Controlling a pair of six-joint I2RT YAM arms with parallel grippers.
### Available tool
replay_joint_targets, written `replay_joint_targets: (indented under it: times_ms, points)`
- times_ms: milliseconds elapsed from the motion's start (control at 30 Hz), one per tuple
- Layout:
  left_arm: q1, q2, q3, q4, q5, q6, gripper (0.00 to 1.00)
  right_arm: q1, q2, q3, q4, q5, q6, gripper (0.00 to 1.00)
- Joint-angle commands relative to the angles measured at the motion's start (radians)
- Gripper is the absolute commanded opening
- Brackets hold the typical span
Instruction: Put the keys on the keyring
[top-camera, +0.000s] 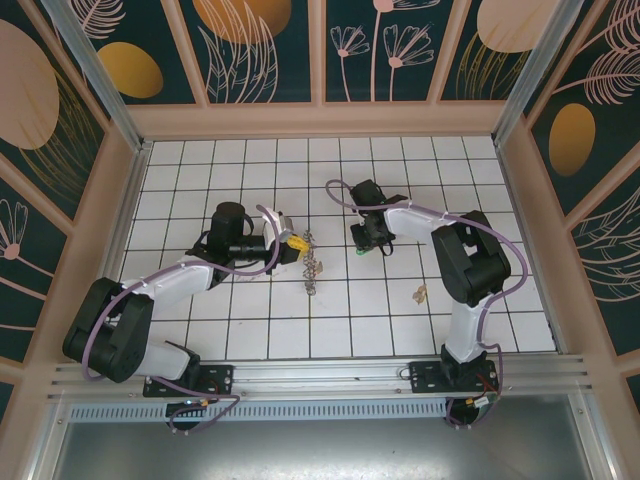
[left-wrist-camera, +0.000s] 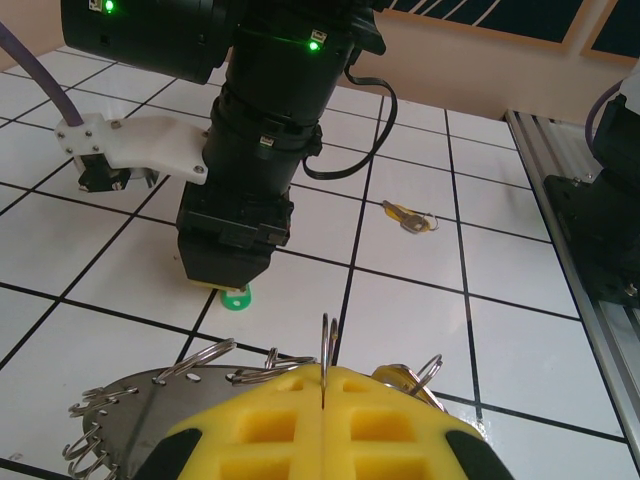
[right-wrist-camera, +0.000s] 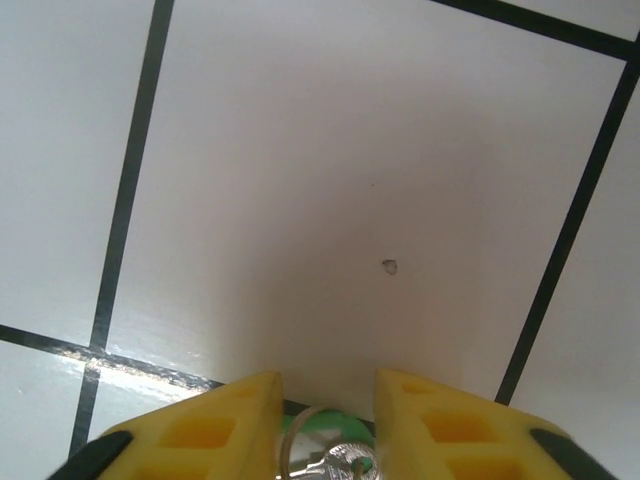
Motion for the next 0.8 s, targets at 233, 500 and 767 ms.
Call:
replay_joint_targets:
  times_ms: [233,500,767]
  points:
    - [-0.005,-0.023,0.004,0.028,0.020,-0.012,0.00,-0.022,-0.043,-0.007,0.001,-0.011,0.017,0.21]
    - [-0.005,-0.012,0.008,0.032,0.026,-0.014,0.00,-0.063,-0.068,-0.026,0.026,-0.043,0.023,0.21]
    - [-0.005,0.002,0.021,0.008,0.035,0.000,0.00,-0.078,-0.061,-0.023,0.016,-0.096,0.027,0.24]
